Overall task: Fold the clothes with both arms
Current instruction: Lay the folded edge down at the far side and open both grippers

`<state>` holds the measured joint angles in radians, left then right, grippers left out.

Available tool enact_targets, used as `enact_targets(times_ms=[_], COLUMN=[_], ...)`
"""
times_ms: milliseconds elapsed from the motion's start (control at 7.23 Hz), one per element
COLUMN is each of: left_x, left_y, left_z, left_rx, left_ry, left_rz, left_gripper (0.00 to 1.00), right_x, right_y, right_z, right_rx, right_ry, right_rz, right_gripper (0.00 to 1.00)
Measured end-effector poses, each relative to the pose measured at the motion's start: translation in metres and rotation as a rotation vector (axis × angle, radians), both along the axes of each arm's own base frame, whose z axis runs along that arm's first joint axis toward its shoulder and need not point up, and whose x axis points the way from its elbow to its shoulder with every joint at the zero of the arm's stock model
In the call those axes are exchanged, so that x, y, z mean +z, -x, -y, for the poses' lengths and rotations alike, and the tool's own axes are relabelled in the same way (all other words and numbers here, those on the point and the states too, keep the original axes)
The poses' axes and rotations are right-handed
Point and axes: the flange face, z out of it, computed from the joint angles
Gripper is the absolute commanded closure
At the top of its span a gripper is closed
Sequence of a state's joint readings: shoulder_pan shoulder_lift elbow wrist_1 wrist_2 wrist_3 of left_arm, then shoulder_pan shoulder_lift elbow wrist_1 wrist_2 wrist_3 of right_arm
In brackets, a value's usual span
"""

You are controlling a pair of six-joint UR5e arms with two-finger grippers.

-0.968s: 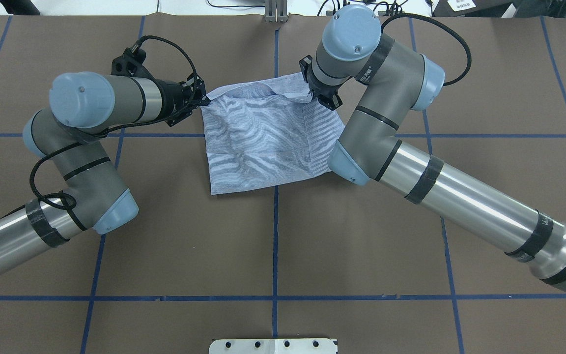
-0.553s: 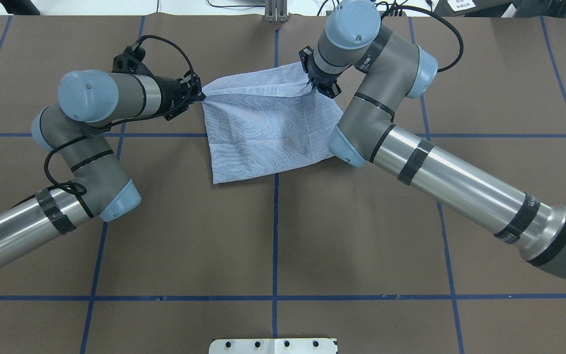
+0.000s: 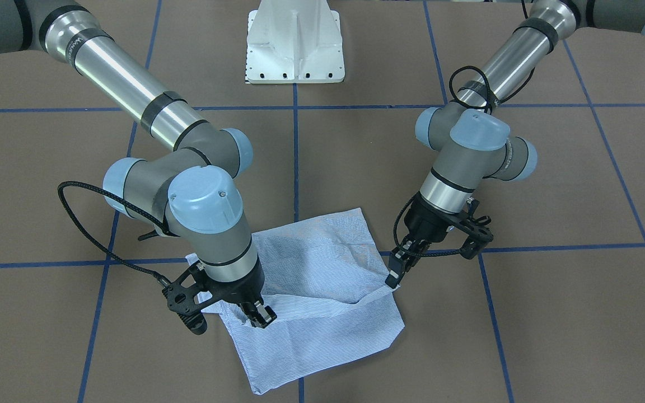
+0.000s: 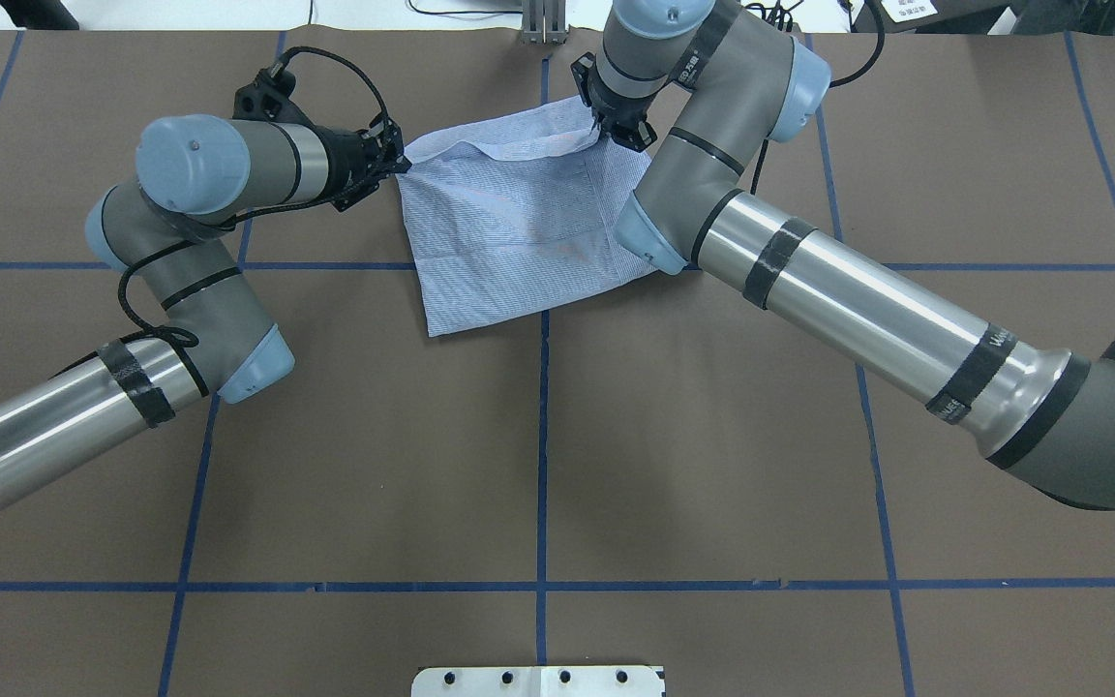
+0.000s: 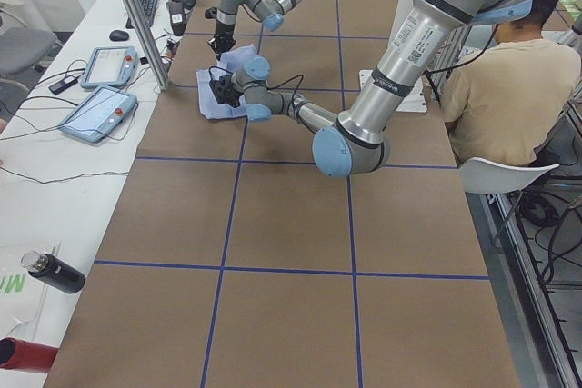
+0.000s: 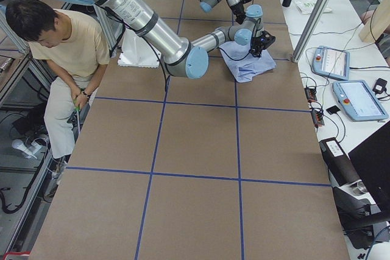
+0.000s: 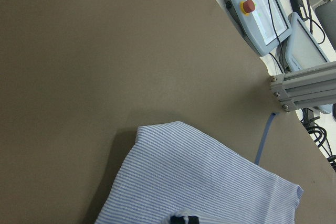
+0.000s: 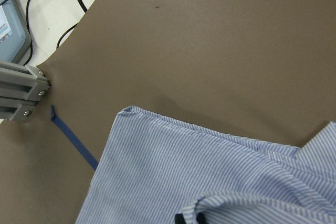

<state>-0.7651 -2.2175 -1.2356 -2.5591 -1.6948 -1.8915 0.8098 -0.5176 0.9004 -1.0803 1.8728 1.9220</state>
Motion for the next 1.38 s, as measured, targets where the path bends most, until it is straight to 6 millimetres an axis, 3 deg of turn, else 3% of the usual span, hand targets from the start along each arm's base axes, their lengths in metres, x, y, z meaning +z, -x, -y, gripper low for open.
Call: enact_targets(times_ms=[277,553,968,1107,1245,1383], left_x=[-0.004,-0.012,-0.016,-0.014,-0.013,-0.013], left_y=[0.009,0.029,0.044,0.042,0.038,0.034], left_z=[0.011,0.027,0.041,0.043,0.048,0.053], left_rx=[-0.018,-0.047,-0.064,-0.065,-0.066,-0.067], left_ry=[-0.008,-0.017,-0.034,-0.033,-0.027,-0.021], left_rz=[-0.003,-0.009,0.003,0.008,0.016,0.022], left_gripper=[1.00,1.00,1.00,0.79,0.42,0.33], right_x=[-0.016,-0.033,-0.024,-0.020,-0.019,-0.026], right_y=[-0.006,-0.024,-0.027,-0.025,-0.023,-0.021], right_z=[0.021,0.038,0.048,0.050,0.051,0.056], right_rx=[0.021,0.043,0.047,0.048,0.055,0.069], right_ry=[-0.005,-0.008,-0.007,-0.008,-0.011,-0.018], right_rz=[0.003,0.017,0.023,0.021,0.014,0.005], right_gripper=[1.00,1.00,1.00,0.03,0.00,0.00])
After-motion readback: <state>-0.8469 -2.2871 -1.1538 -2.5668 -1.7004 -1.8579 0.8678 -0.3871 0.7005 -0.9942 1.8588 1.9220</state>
